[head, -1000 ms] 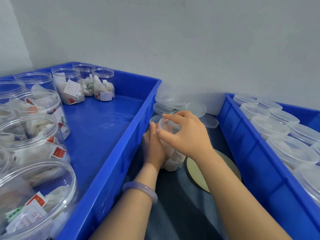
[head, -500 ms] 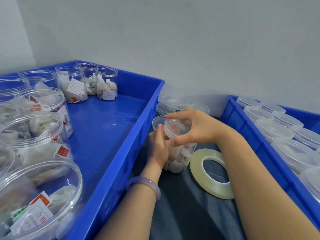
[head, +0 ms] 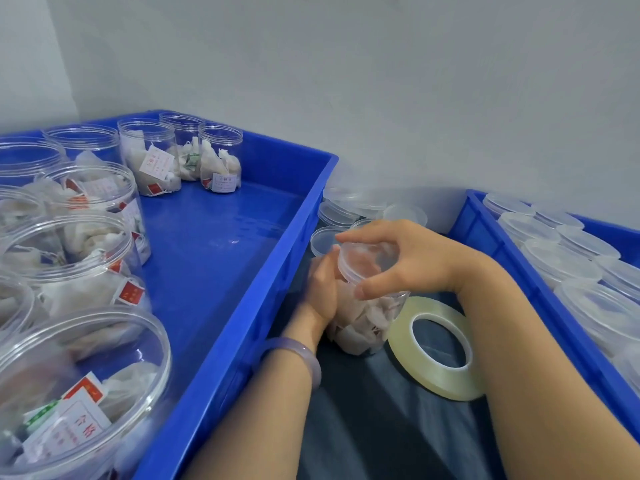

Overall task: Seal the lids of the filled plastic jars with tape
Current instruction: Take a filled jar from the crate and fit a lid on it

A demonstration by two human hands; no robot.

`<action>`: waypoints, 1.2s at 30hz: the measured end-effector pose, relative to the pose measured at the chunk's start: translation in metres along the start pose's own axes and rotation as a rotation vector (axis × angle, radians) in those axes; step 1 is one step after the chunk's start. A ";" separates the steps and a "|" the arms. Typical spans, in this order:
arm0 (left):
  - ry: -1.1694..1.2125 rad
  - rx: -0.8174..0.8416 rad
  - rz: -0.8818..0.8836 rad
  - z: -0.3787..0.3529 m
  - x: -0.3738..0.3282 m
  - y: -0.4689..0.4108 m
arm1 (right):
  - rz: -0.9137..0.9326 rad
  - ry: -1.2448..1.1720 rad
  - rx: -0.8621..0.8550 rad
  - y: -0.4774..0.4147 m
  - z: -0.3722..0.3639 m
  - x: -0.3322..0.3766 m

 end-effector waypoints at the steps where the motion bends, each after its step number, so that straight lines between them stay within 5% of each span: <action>1: 0.006 -0.012 0.013 -0.001 0.000 0.002 | 0.011 -0.036 0.010 0.002 0.000 -0.001; 3: 0.018 -0.126 -0.042 0.000 -0.002 0.006 | -0.019 -0.083 -0.086 0.002 0.000 -0.006; 7: -0.058 -0.290 -0.071 -0.003 -0.004 0.013 | -0.378 0.143 -0.504 0.004 -0.015 -0.007; 10: -0.078 -0.287 -0.028 0.002 0.004 0.008 | -0.379 0.299 -0.468 0.005 -0.021 -0.006; 14: 0.186 -0.012 0.097 -0.007 0.007 0.001 | -0.253 0.091 -0.261 0.013 -0.002 -0.024; 18: 0.091 -0.054 0.072 -0.008 0.005 0.004 | -0.156 -0.203 -0.526 0.016 -0.017 -0.024; 21: -0.070 -0.248 -0.097 -0.003 -0.003 0.013 | -0.203 -0.191 -0.703 0.018 -0.022 -0.024; 24: -0.097 -0.264 -0.113 -0.003 -0.003 0.016 | -0.241 -0.118 -0.720 0.018 -0.022 -0.022; 31: 0.148 0.006 0.131 -0.010 0.009 0.005 | -0.116 0.075 -0.326 0.005 -0.005 -0.015; 36: -0.099 -0.192 -0.045 -0.005 0.003 0.011 | -0.145 0.116 -0.701 0.013 -0.013 -0.007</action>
Point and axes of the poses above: each hand's wrist, its own y-axis away from the middle knuckle, its own z-axis out of the back of the hand, x = y × z, the point moved 6 cm from there along -y, towards the middle knuckle, and after that the axes turned 10 degrees about y, right-handed, at the moved point
